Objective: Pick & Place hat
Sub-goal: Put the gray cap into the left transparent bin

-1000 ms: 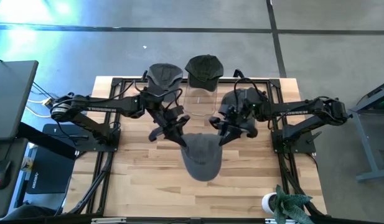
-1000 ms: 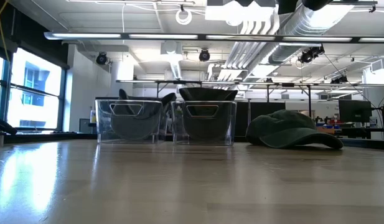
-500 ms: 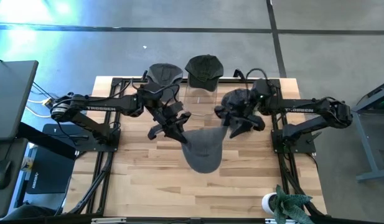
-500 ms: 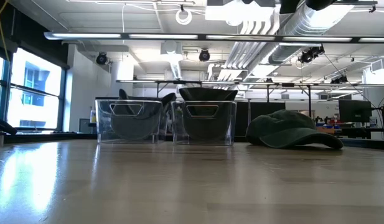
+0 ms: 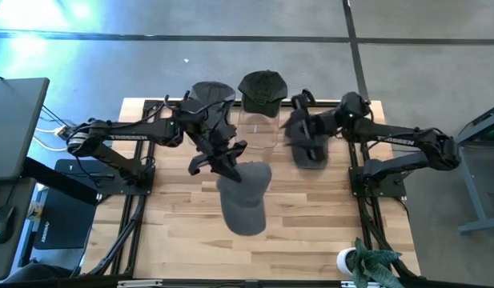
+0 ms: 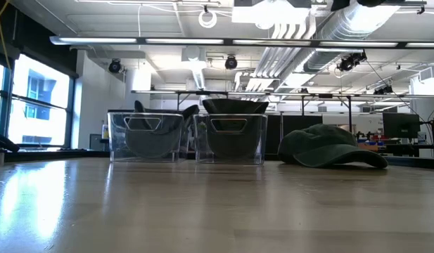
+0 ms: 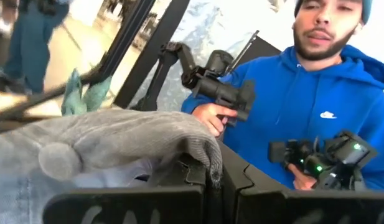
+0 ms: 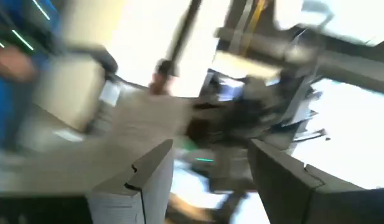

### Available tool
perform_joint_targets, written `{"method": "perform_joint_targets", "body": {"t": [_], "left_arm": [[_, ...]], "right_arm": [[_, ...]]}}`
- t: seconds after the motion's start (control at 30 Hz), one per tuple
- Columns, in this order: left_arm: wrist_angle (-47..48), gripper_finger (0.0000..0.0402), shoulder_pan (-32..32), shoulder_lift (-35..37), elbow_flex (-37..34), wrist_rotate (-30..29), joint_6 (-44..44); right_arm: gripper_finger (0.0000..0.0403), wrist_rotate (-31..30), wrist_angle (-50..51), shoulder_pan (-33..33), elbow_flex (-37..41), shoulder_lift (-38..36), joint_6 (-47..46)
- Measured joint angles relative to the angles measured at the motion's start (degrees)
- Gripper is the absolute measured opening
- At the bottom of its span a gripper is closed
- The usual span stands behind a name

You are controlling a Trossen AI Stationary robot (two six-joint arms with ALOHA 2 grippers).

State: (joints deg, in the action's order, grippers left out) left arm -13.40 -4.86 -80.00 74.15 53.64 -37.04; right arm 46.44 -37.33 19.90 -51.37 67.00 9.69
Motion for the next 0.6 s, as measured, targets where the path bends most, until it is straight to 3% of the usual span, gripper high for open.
{"method": "perform_joint_targets", "body": {"t": [0.17,0.3,0.43,0.6], "left_arm": [[-0.9,0.0,0.0,-1.1,1.8,0.0,-3.0],[0.1,0.0,0.0,-2.2,2.9,0.0,-4.8],[0.1,0.0,0.0,-3.3,3.7,0.8,-7.2],[-0.3,0.0,0.0,-4.2,4.1,1.9,-8.0]], "right_arm": [[0.0201,-11.6,4.5,-2.3,0.0,1.2,25.3],[0.0204,-14.5,9.8,-5.8,0.0,2.8,39.6],[0.0224,-16.9,11.9,-9.2,0.0,4.3,46.1],[0.0262,-18.4,12.1,-13.6,0.0,3.8,46.7]]}}
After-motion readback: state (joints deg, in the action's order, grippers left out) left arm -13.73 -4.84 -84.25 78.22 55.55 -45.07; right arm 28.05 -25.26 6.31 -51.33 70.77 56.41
